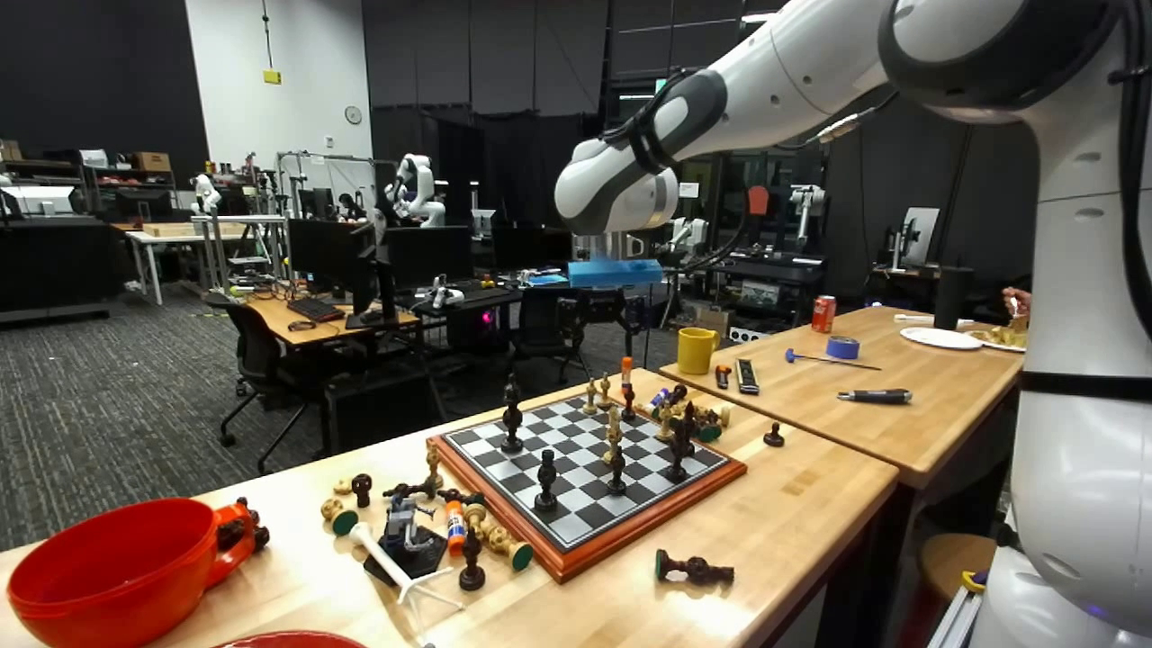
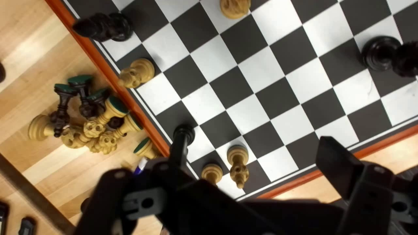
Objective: Remove the light brown object from the chess board
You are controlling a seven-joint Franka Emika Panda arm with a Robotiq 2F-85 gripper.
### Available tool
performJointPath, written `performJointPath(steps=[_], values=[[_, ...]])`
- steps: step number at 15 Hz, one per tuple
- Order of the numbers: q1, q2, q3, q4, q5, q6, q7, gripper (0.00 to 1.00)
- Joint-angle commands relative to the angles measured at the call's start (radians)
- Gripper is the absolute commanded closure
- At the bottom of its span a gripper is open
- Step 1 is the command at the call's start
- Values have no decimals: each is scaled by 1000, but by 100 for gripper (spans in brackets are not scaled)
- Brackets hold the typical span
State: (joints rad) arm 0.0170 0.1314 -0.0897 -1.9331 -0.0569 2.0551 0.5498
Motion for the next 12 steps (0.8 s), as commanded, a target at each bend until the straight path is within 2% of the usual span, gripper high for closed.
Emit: performJointPath(steps=[1,6,9,10,12], values=[[-5,-112,23,-135,-20,13,-96,0],[-8,-183,47,-243,-22,23,-196,0],[-9,-228,59,-281,-25,-20,-236,0],[-14,-157,59,-224,-8,-6,-203,0],[-14,-161,60,-229,-8,-6,-206,0]])
